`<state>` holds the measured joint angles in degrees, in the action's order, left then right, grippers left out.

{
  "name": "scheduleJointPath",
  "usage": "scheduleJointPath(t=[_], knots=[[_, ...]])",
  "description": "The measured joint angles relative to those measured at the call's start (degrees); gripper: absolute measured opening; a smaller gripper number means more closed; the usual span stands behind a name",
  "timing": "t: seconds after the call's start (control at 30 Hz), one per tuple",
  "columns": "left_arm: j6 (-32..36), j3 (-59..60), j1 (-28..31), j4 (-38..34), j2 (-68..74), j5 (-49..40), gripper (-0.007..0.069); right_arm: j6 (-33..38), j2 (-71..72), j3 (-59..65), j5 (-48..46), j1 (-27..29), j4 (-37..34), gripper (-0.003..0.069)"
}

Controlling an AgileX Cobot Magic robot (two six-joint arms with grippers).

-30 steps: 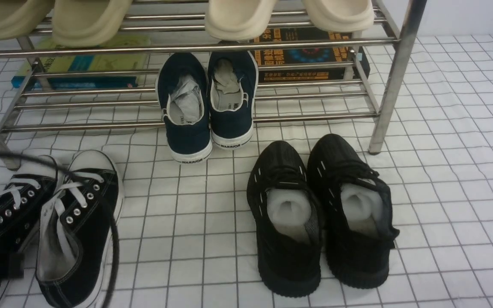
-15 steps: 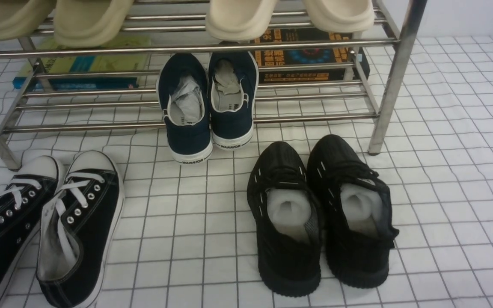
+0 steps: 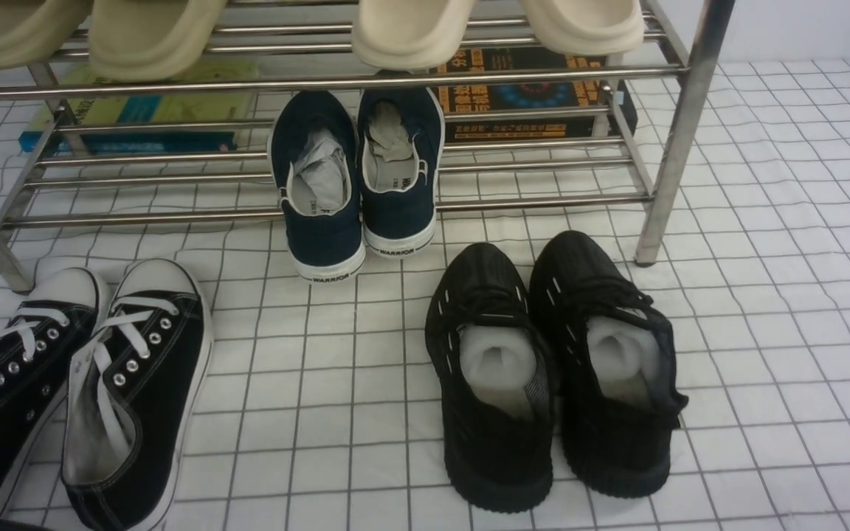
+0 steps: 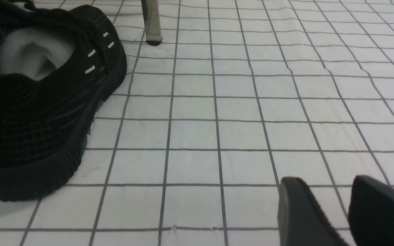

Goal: Take the shoes off the shelf with your hand from the white checkered tablecloth.

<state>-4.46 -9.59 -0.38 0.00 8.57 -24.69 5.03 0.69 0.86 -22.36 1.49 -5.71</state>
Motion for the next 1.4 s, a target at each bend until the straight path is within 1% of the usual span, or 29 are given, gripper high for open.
scheduleJointPath(t=[0.03,0.1,0.2,0.43,1.4], knots=[[-2.76,2.69,0.00,2.63,-2.30,1.56,0.0019,0.00,0.00,0.00,0.00,0.00,0.00,0.0239],[-6.49,6.24,0.00,5.11,-5.54,4.42,0.0021,0.00,0.00,0.00,0.00,0.00,0.00,0.0239],[-8.56,10.08,0.00,6.83,-8.43,6.79,0.0022,0.00,0.00,0.00,0.00,0.00,0.00,0.0239],[-8.57,11.09,0.00,7.25,-9.32,3.34,0.0032,0.00,0.00,0.00,0.00,0.00,0.00,0.0239],[-8.53,11.03,0.00,7.38,-9.32,2.98,0.0052,0.00,0.00,0.00,0.00,0.00,0.00,0.0239]])
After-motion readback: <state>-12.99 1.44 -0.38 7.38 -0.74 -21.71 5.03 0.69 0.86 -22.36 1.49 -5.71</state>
